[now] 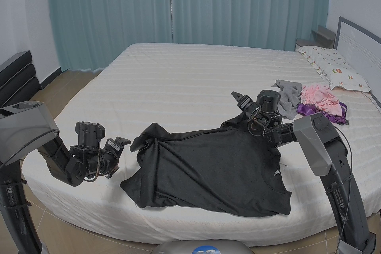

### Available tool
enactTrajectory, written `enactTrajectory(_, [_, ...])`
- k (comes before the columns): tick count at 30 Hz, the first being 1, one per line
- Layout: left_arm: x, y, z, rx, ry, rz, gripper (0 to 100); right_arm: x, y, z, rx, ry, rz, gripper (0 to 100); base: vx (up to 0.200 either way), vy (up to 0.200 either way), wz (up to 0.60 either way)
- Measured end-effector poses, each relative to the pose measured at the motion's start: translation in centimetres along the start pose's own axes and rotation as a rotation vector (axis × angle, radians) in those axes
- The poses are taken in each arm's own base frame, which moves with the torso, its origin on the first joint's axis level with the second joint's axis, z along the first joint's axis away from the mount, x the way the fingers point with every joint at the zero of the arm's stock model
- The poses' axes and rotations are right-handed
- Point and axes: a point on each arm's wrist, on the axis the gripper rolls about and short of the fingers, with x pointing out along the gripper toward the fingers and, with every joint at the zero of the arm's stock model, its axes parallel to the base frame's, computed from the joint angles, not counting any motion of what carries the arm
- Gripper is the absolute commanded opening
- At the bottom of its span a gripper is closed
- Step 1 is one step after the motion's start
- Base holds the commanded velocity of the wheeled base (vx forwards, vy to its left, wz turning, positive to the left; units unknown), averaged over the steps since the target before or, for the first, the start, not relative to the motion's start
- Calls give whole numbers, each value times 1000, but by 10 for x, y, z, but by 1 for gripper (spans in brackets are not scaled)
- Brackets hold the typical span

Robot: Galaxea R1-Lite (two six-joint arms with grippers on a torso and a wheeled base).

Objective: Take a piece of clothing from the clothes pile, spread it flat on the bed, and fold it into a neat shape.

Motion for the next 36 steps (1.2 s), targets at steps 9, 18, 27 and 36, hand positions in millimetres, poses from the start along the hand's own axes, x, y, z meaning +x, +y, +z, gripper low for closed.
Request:
enactTrajectory(9, [2,3,0,-2,-1,11,100,1,-9,12,-65,-61,-5,100,0,0,0])
enactTrajectory(18, [-2,9,-3,20,8,15,100,-18,-33,10,-66,17,-148,100,0,0,0])
enactTrajectory(27, [-10,16,-10,93,25,23,100,-78,-34,18,-39,142,-207,100,0,0,0])
enactTrajectory(36, [-17,22,-20,140,53,38,100,-161,-34,24,-11,230,-257,100,0,0,0])
